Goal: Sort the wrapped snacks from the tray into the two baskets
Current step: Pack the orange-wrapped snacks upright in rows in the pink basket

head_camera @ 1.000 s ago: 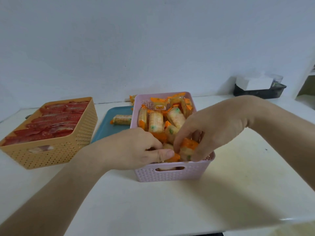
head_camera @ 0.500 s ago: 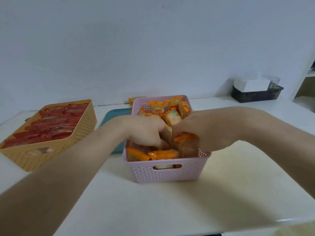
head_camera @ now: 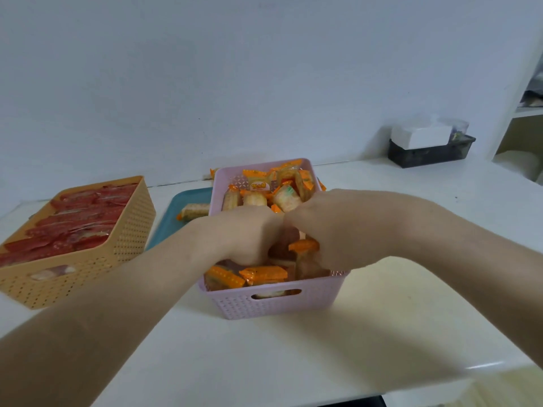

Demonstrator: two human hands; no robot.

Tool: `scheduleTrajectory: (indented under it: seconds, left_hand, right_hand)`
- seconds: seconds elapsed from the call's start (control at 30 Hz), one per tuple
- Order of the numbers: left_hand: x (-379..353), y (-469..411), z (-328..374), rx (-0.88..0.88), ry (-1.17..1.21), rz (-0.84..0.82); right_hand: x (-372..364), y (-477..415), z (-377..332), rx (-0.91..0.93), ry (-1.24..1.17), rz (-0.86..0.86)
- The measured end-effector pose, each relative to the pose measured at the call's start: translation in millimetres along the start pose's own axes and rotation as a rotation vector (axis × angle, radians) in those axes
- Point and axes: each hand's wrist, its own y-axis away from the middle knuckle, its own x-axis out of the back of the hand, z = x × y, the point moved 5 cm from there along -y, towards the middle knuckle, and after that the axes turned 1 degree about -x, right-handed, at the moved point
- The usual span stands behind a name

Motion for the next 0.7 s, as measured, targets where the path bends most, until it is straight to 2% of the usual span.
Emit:
scheduleTrajectory:
  seconds: [0.17,0.33,0.47,0.6,0.7]
  left_hand:
    - [15.0,11.4,-19.8,0.109,0.167,0.211]
    - [-7.0,11.6,-8.9,0.042,0.061,-0.053]
    - [-14.6,3.7,-7.3,0.050,0.060,-0.089]
    - [-0.1,6.5,-11.8,0.066,0.110,0.096]
    - [17.4,23.8,-21.0,0.140,0.242,0.231]
  right_hand:
    - [5.7,9.3,-6.0,-0.034,-0.061,-0.080]
    - [11.9,13.7,-17.7,-0.012,0.088,-0.070]
    - [13.2,15.6,-20.4,-0.050,0.158,-0.043]
    - [12.0,18.6,-21.9,-0.084,0.152,-0.017]
    - [11.7,19.4,-22.4,-0.098,0.152,0.021]
